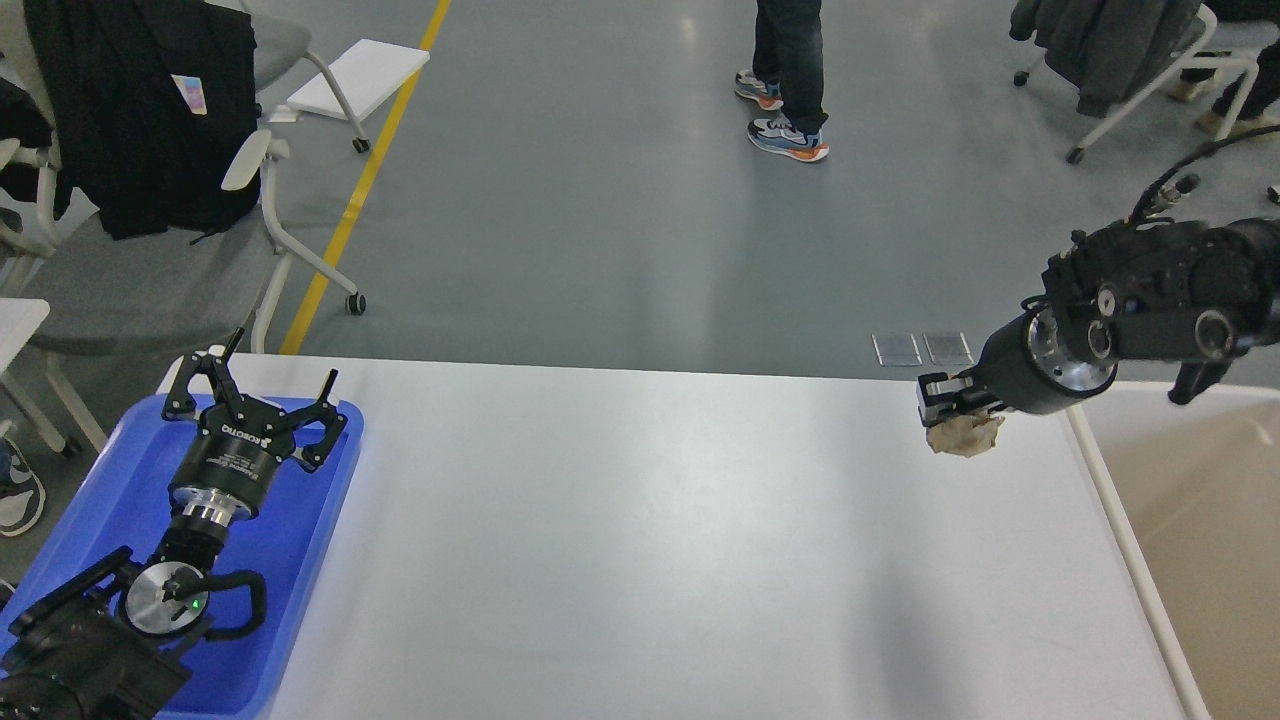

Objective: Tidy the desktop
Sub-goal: 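Lift the paper ball with the right gripper toward the beige bin, then release the paper ball into the beige bin with the right gripper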

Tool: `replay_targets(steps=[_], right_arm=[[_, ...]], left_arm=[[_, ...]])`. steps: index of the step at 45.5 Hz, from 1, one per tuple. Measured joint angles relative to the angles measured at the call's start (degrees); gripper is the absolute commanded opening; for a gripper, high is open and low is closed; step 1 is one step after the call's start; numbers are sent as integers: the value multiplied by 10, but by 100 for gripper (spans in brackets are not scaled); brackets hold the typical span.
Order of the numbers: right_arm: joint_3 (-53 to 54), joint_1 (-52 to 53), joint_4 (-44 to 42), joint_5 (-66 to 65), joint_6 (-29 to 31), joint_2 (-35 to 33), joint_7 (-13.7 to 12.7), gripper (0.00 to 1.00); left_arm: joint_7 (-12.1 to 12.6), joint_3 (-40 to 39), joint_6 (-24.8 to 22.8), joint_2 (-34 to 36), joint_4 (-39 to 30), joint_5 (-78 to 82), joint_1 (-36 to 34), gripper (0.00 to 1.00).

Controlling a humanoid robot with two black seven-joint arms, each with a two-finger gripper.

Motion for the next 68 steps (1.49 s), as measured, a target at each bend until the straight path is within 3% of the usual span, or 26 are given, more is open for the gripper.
replay_targets(steps=[19,38,52,59,68], right_arm=[[-7,142,42,-6,72,-17,0,0],[-29,125,0,1,82,-43,-1,0],[-27,-22,-195,14,84,-179,-1,0],[30,-165,-346,59,82,-247,-2,0],[160,-398,-543,114,81,-283,-5,0]], left_arm=[[0,0,0,0,0,0,0,99],[0,0,0,0,0,0,0,99],[0,0,0,0,0,0,0,99],[0,0,0,0,0,0,0,99],[0,0,0,0,0,0,0,99]])
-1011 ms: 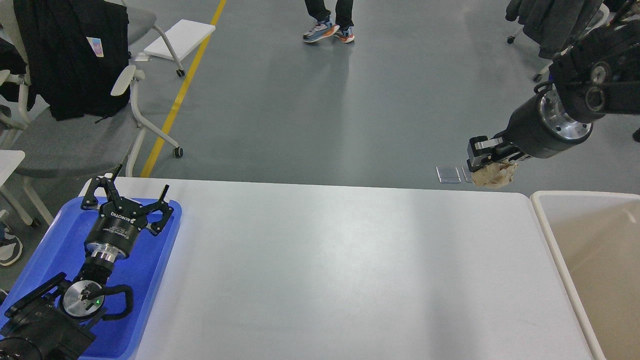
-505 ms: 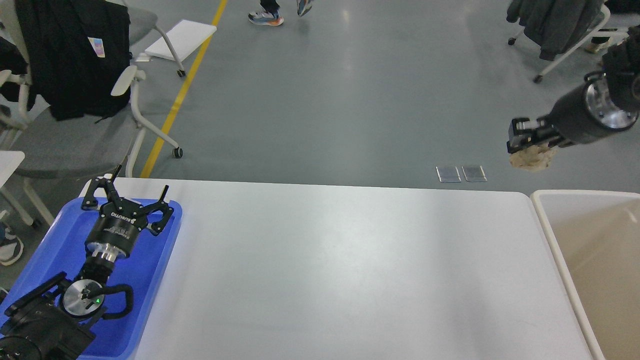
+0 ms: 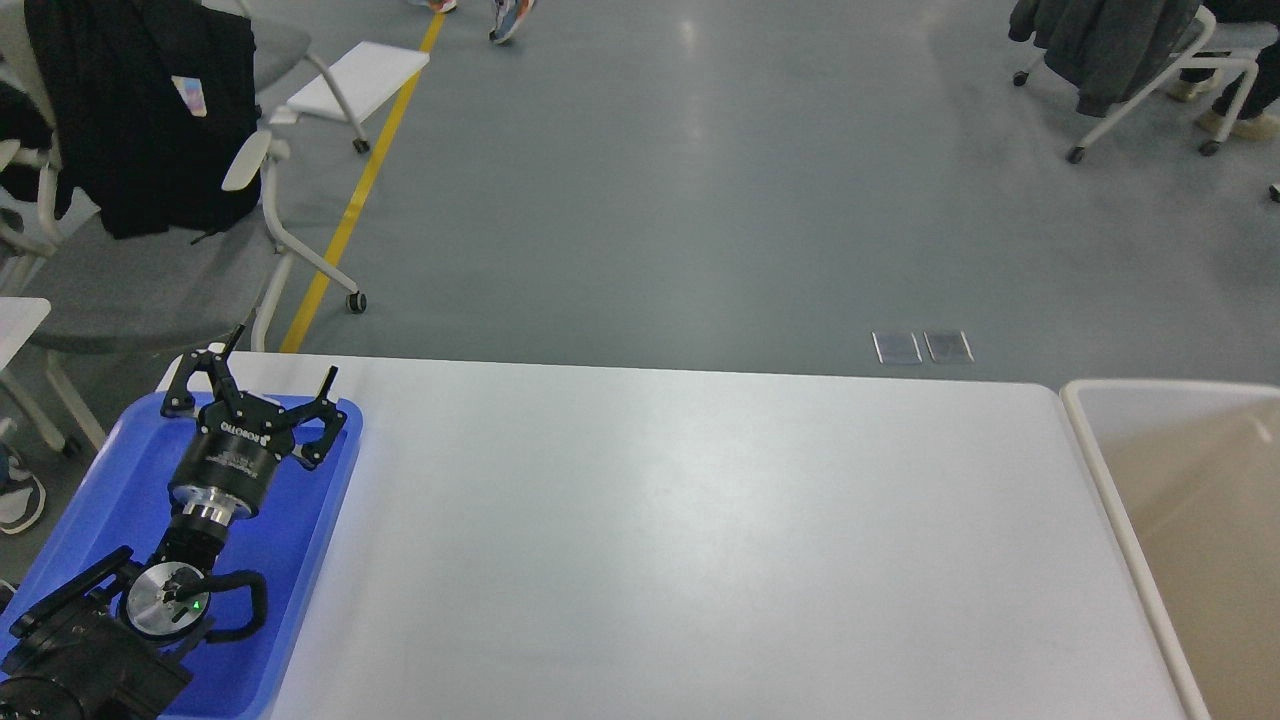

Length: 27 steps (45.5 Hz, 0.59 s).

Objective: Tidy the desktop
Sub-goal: 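Release the paper ball into the beige bin with the right gripper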

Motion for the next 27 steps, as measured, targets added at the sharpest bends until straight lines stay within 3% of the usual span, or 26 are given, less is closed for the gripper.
replay_targets(steps=[7,27], right_arm=[[116,-161,-103,18,-8,4,-2,0],[277,-367,-170,29,-67,61,-3,0]], left_arm=[[0,0,0,0,0,0,0,99],[-1,0,0,0,0,0,0,99]])
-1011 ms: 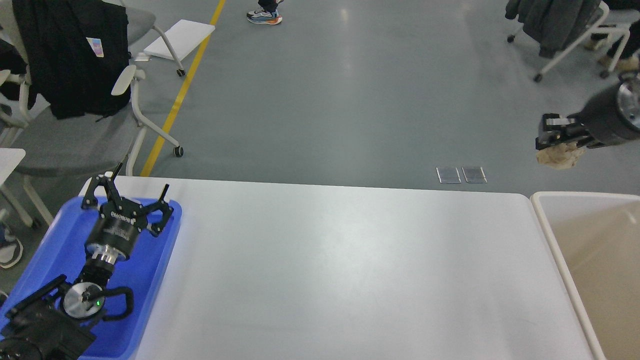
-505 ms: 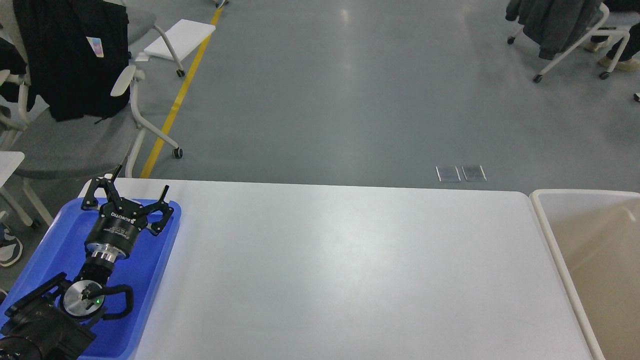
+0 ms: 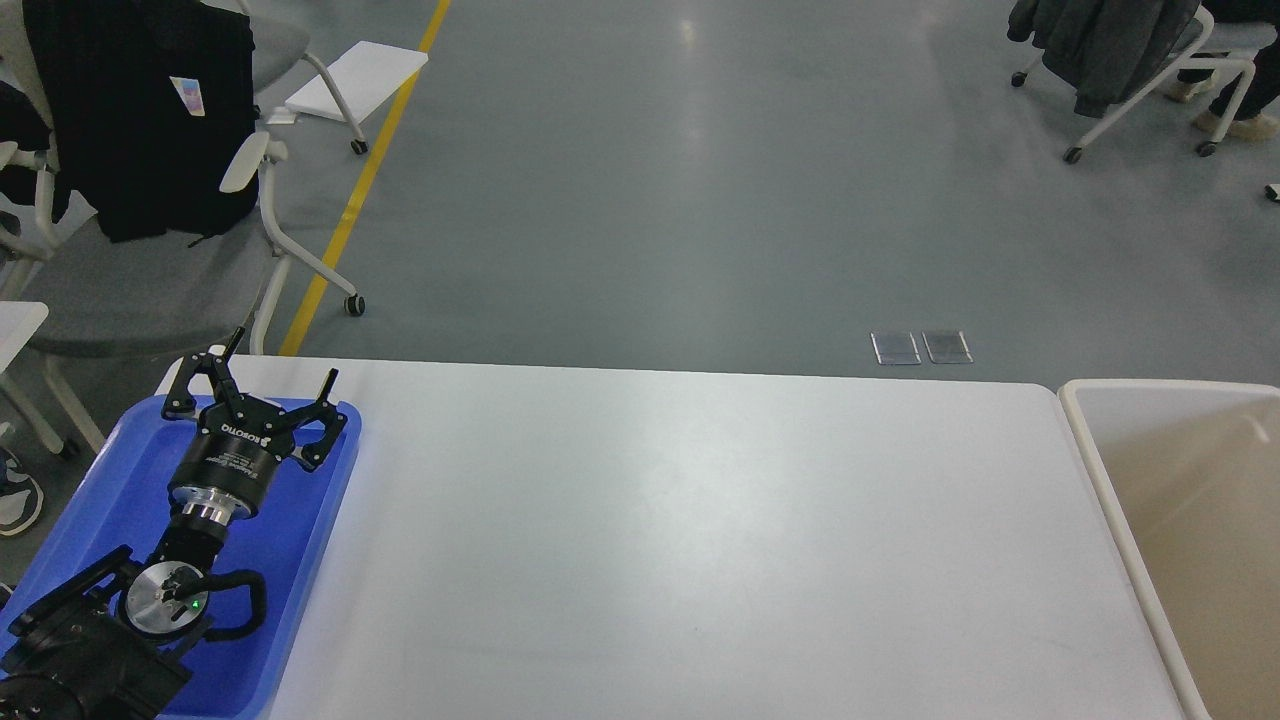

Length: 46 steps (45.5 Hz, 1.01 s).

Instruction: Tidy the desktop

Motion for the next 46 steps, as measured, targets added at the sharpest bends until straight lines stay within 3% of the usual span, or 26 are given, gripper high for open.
replay_targets(steps=[5,7,9,14,18,22,37,46], right_arm=[[19,-25,-3,1,-15,20,0,0],[22,-33,-5,1,-21,29,0,8],[26,-39,-6,1,-26,36,0,19],[37,-51,-7,3,-39,51,-2,66],[47,-56,-8,3,-48,58,-3,78],[57,-60,-8,2,-55,62,-4,97],[72,-66,-2,0,-62,62,-4,100],[74,-42,30,0,-60,20,-4,100]], left_arm=[[0,0,0,0,0,0,0,99],[0,0,0,0,0,0,0,99],[0,0,0,0,0,0,0,99],[0,0,0,0,0,0,0,99],[0,0,0,0,0,0,0,99],[0,0,0,0,0,0,0,99],[0,0,0,0,0,0,0,99],[0,0,0,0,0,0,0,99]])
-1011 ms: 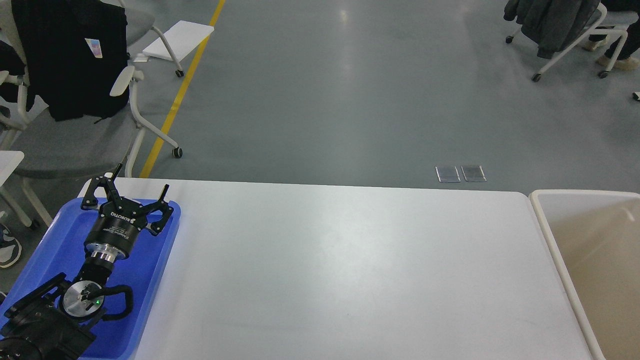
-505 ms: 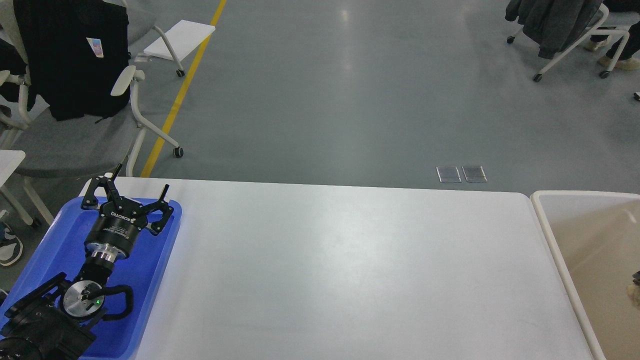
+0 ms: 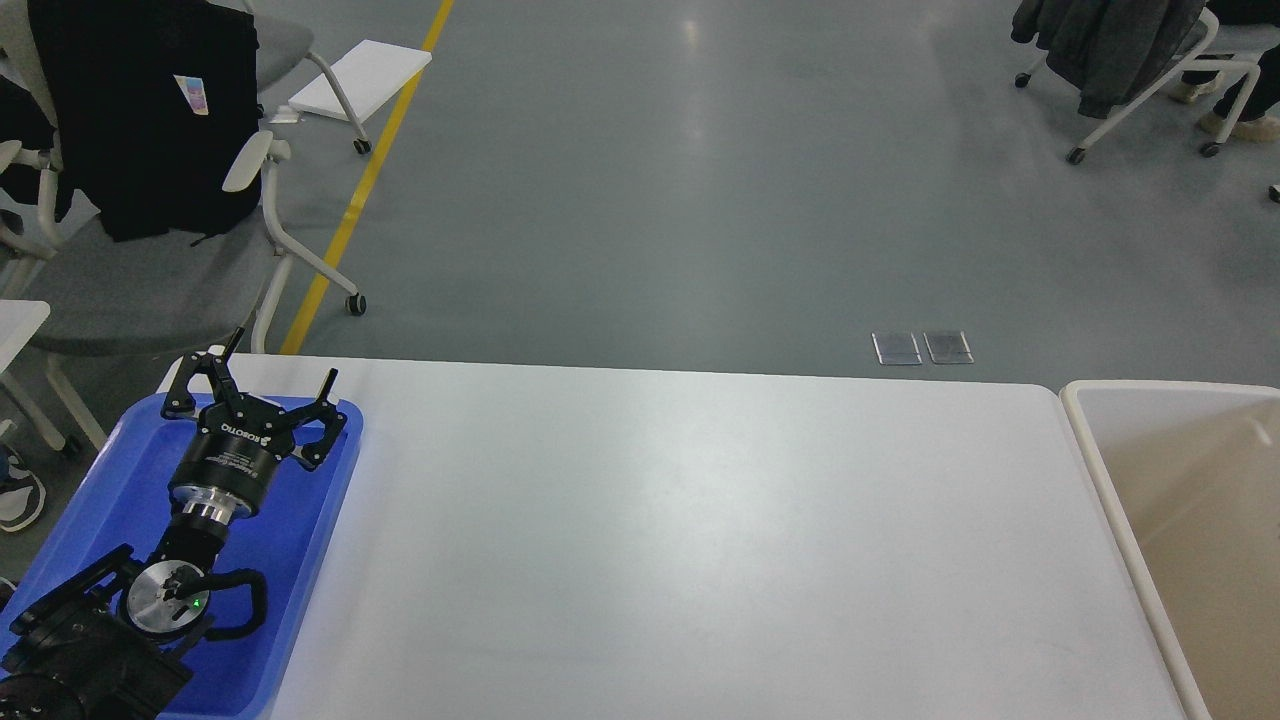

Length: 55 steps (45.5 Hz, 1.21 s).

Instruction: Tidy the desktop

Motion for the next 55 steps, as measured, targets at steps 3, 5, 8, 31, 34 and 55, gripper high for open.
replay_targets(steps=[3,5,8,31,34,55], right_arm=[[0,18,25,0,0,-22,0,100],[0,34,47,-1,0,-41,0,100],[1,62,83,0,0,-70,0,100],[90,220,222,9,-4,-169,1,100],[102,233,226,10,-5,-173,1,100],[184,294,245,12,-9,-189,1,100]], left_arm=[[0,0,0,0,0,0,0,99],[0,0,0,0,0,0,0,99],[0,0,0,0,0,0,0,99],[1,0,0,-1,0,0,0,99],[1,0,0,-1,0,0,0,99],[1,0,0,-1,0,0,0,99]])
